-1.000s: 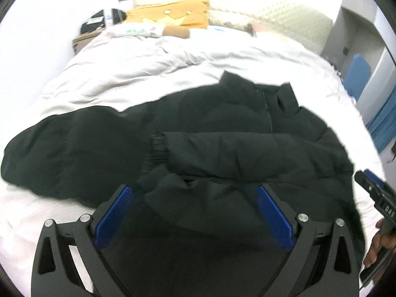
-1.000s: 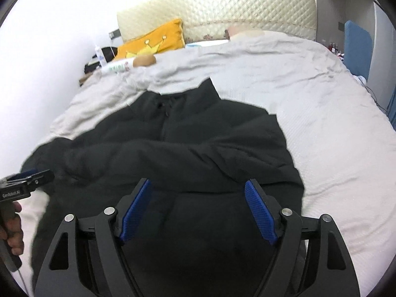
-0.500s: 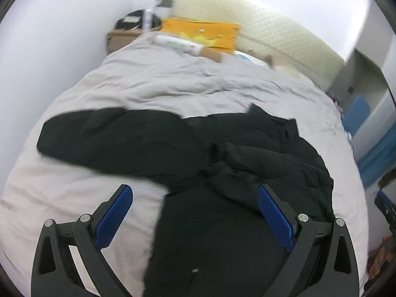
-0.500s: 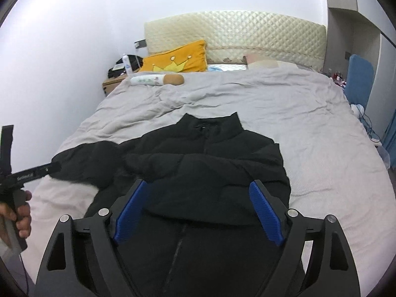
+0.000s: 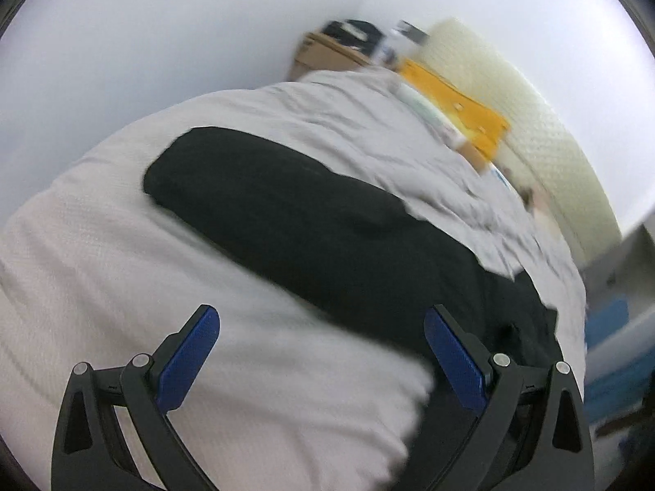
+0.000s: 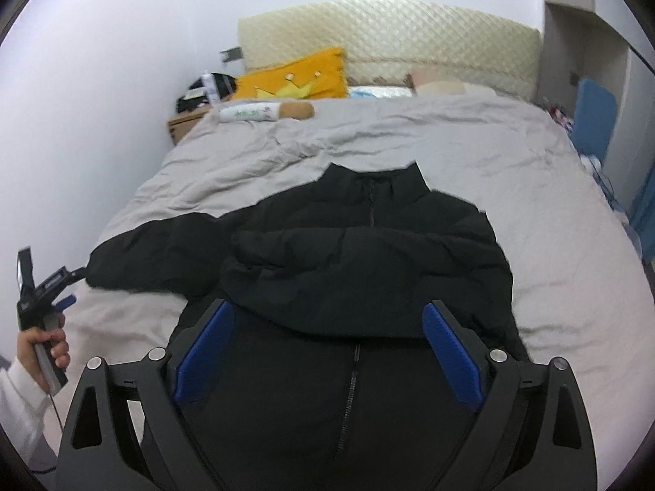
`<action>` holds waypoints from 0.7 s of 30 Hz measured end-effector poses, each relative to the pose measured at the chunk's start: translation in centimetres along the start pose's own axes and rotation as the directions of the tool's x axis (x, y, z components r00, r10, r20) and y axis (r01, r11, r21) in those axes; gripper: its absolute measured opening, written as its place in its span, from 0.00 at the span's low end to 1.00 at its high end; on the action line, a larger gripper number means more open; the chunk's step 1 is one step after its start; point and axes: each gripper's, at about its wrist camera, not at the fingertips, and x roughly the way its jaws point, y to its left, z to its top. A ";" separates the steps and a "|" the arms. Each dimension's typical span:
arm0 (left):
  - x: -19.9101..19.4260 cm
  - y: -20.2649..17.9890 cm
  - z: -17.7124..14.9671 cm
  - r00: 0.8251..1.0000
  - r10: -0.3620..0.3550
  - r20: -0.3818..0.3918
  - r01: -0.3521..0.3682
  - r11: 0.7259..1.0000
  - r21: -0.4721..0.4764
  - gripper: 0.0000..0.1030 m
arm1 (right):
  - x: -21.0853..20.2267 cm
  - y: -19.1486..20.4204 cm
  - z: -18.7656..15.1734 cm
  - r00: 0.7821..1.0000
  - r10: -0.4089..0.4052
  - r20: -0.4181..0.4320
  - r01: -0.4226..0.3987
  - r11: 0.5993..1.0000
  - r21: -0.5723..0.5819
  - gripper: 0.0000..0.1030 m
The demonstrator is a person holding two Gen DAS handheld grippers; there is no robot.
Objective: Fold large clothes
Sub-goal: 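Grasp the other sleeve cuff with the left tool and lift it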
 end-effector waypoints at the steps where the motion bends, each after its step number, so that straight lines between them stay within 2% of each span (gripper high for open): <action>1: 1.0 1.3 0.7 1.000 0.006 -0.003 -0.006 1.000 -0.028 0.97 | 0.3 0.2 -0.1 1.000 -0.009 -0.008 0.009 1.000 0.003 0.91; 5: 4.4 5.5 3.0 0.999 0.044 -0.005 -0.045 0.995 -0.087 0.97 | 1.7 0.9 -0.6 0.999 -0.036 -0.026 0.036 0.999 -0.007 0.91; 9: 7.4 8.4 4.5 0.999 0.053 -0.007 -0.053 0.989 -0.140 0.97 | 3.1 1.6 -0.7 0.998 -0.045 -0.042 0.044 0.999 -0.024 0.91; 16: 11.7 12.4 6.2 1.000 0.010 -0.017 -0.014 0.974 -0.228 0.97 | 5.7 1.9 -0.8 0.997 -0.029 -0.070 0.028 0.999 -0.016 0.91; 19: 12.9 13.4 7.1 1.000 -0.009 0.016 0.013 0.959 -0.284 0.97 | 6.6 1.6 -1.0 0.996 -0.034 -0.082 0.033 0.999 -0.010 0.91; 21: 13.7 13.8 7.6 1.000 0.002 0.022 0.005 0.952 -0.306 0.95 | 7.1 1.5 -1.2 0.995 -0.041 -0.092 0.040 0.999 -0.007 0.91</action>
